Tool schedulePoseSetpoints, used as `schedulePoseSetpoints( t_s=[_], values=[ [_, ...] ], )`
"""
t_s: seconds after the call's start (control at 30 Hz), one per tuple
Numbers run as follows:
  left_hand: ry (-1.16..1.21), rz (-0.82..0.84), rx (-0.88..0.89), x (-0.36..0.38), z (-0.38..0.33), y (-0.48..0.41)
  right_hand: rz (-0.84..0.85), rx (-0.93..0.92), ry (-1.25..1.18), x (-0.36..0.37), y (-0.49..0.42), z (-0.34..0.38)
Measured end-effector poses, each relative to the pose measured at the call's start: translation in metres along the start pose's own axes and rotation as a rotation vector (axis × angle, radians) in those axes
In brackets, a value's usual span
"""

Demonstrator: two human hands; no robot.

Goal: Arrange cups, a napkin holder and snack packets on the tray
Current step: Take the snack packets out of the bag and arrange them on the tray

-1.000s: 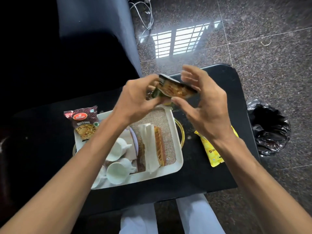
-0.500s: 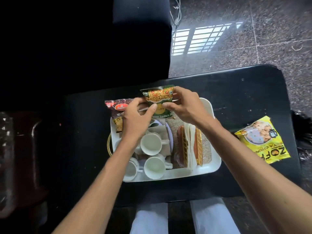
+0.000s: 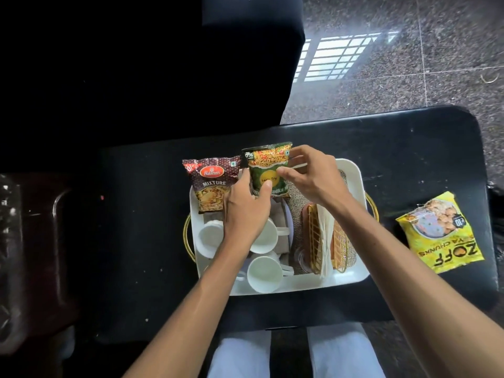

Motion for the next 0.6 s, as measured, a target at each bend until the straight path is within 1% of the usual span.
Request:
schedulePoseSetpoints(
  t_s=[0.17, 0.23, 0.27, 0.33, 0.43, 0.47, 0.6],
  values=[
    [0.027, -0.04, 0.005, 0.001, -0.015, 0.026, -0.191, -0.006, 0.012, -0.044, 0.02, -0.016],
    [-0.039, -0.045, 0.064, 0.009, -0.029, 0.037, -0.237, -0.002, 0.035, -0.067, 0.034, -0.033],
    [-0.088, -0.044, 0.141, 0.017, -0.039, 0.042, -0.247, 0.007, 0.071, -0.078, 0.04, -0.044],
    [-0.203, -0.009, 0.359, 0.039, -0.062, 0.053, -0.249, 0.033, 0.156, -0.098, 0.053, -0.071],
    [-0.457, 0.138, 0.697, 0.09, -0.085, 0.068, -0.253, 0.07, 0.272, -0.124, 0.072, -0.114],
    [-0.513, 0.198, 0.751, 0.109, -0.089, 0.072, -0.248, 0.08, 0.305, -0.131, 0.078, -0.128],
    [-0.656, 0.369, 0.845, 0.176, -0.095, 0.088, -0.262, 0.179, 0.361, -0.155, 0.096, -0.178]
  ],
)
Point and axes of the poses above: each hand's wrist, its own y-axis away from the middle knuckle, its own x-axis out of the palm, z = x × y, the point moved 3 cm from there along -y, towards the middle knuckle, and after that the axes turned 7 degrees about -z, right-handed, at the moved point
